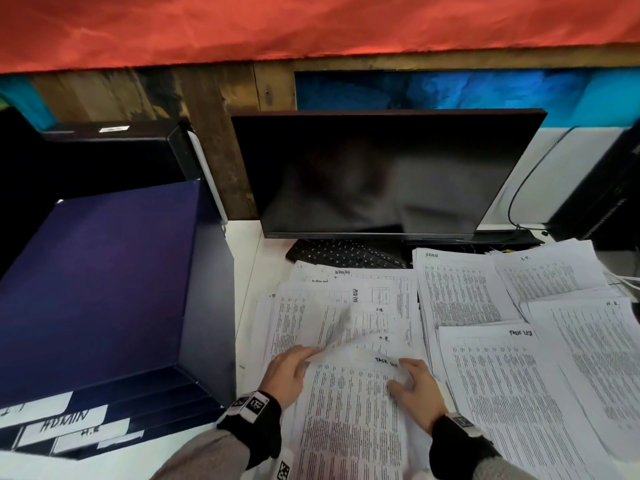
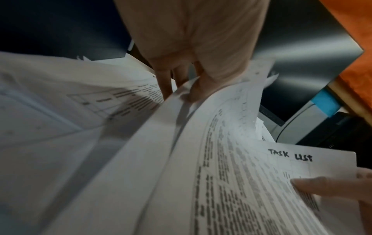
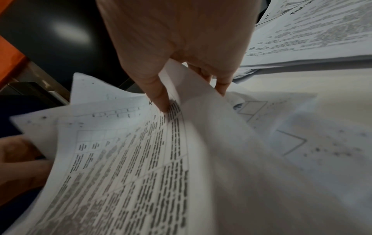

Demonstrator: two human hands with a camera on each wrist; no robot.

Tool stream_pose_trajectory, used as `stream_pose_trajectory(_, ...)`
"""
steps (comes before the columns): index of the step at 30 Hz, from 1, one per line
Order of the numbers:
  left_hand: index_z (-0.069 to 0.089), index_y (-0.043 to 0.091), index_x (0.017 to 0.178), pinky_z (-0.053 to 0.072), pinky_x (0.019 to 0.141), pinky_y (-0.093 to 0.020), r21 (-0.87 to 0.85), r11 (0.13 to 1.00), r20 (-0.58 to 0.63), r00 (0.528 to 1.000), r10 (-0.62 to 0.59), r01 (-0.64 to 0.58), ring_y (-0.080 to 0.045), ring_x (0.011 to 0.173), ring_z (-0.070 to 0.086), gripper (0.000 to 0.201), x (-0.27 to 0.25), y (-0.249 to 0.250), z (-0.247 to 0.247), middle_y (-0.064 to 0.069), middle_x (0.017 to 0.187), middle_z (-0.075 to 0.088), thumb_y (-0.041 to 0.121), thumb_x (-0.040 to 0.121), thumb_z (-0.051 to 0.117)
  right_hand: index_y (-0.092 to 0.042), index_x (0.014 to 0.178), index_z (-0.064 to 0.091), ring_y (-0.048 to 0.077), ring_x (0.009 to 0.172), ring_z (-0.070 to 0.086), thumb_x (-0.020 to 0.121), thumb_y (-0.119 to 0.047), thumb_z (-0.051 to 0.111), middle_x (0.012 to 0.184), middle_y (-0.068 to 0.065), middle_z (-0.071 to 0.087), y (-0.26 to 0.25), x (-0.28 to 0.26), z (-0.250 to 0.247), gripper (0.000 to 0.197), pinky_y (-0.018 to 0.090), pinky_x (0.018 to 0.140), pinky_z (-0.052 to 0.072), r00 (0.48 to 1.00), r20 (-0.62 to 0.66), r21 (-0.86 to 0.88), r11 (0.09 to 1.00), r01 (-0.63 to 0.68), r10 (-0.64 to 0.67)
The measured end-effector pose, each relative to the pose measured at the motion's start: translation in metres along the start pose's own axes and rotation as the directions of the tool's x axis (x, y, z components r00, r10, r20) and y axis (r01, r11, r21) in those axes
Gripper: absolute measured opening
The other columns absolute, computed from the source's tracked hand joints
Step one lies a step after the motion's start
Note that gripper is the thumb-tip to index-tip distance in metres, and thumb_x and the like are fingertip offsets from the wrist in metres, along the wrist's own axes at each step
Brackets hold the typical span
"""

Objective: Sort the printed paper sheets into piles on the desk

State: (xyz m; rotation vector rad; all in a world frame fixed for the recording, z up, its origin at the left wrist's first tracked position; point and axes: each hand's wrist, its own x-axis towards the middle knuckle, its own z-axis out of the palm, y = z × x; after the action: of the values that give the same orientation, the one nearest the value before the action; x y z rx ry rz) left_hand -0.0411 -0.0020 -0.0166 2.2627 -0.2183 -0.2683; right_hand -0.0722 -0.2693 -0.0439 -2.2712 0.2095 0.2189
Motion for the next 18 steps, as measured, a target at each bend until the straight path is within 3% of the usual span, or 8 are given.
stream_pose_trajectory(2, 0.064, 0.020, 0.115, 0.042, 0.088, -0.017, 0.076, 0.996, 0.014, 0.999, -0.043, 0.042, -0.012, 0.102, 0.056, 0.033, 0.001, -0.007, -0.002, 0.006, 0.108, 0.061, 0.001, 0.093, 0.047, -0.001, 0.123, 0.058, 0.013, 0.114, 0.045, 0.086, -0.015, 0.065, 0.120, -0.002, 0.042, -0.001, -0.002, 0.000, 0.040, 0.018, 0.099, 0.029, 1.000, 0.005, -0.003, 1.000, 0.006, -0.006)
stream_pose_trajectory(6, 0.052, 0.009, 0.129, 0.033, 0.103, -0.018, 0.143, 0.961, -0.022, 0.971, -0.236, 0.237, -0.015, 0.119, 0.044, 0.041, 0.003, -0.018, -0.004, -0.001, 0.128, 0.043, 0.001, 0.090, 0.049, -0.005, 0.123, 0.060, 0.017, 0.120, 0.044, 0.086, -0.018, 0.064, 0.120, -0.003, 0.041, -0.006, -0.003, 0.004, 0.039, 0.021, 0.102, 0.029, 0.999, 0.025, -0.015, 1.000, 0.021, -0.020)
stream_pose_trajectory(9, 0.060, 0.016, 0.115, 0.044, 0.099, -0.027, -0.025, 0.928, -0.060, 0.926, -0.372, 0.371, -0.018, 0.108, 0.054, 0.031, 0.006, -0.016, -0.008, -0.001, 0.125, 0.043, 0.008, 0.086, 0.057, -0.006, 0.126, 0.057, 0.014, 0.119, 0.043, 0.087, -0.019, 0.064, 0.123, -0.003, 0.041, -0.012, -0.002, 0.006, 0.042, 0.016, 0.101, 0.028, 0.998, 0.059, -0.003, 0.999, 0.038, -0.037)
stream_pose_trajectory(12, 0.066, 0.024, 0.090, 0.052, 0.087, -0.030, -0.266, 0.879, -0.022, 0.909, -0.417, 0.396, -0.020, 0.095, 0.063, 0.018, 0.010, -0.015, -0.010, -0.006, 0.111, 0.062, 0.008, 0.082, 0.064, -0.006, 0.124, 0.058, 0.014, 0.120, 0.044, 0.086, -0.020, 0.066, 0.129, -0.001, 0.041, -0.021, -0.001, 0.007, 0.042, 0.018, 0.103, 0.031, 0.994, 0.093, 0.021, 0.999, 0.049, -0.051)
stream_pose_trajectory(15, 0.066, 0.016, 0.101, 0.048, 0.089, -0.030, -0.379, 0.816, -0.056, 0.869, -0.492, 0.437, -0.024, 0.097, 0.062, 0.012, 0.009, -0.013, -0.012, -0.004, 0.100, 0.068, 0.018, 0.089, 0.062, -0.008, 0.118, 0.063, 0.013, 0.117, 0.046, 0.085, -0.021, 0.068, 0.125, -0.004, 0.042, -0.028, -0.002, 0.010, 0.036, 0.018, 0.100, 0.033, 0.990, 0.116, 0.042, 0.996, 0.080, -0.084)
stream_pose_trajectory(18, 0.065, 0.013, 0.101, 0.045, 0.084, -0.027, -0.401, 0.802, -0.120, 0.842, -0.525, 0.443, -0.023, 0.094, 0.060, 0.017, 0.006, -0.020, -0.011, -0.003, 0.096, 0.066, 0.026, 0.094, 0.055, -0.007, 0.115, 0.063, 0.018, 0.107, 0.050, 0.084, -0.023, 0.070, 0.116, -0.001, 0.049, -0.032, -0.004, 0.013, 0.035, 0.020, 0.092, 0.037, 0.999, 0.015, 0.089, 0.995, 0.042, -0.044)
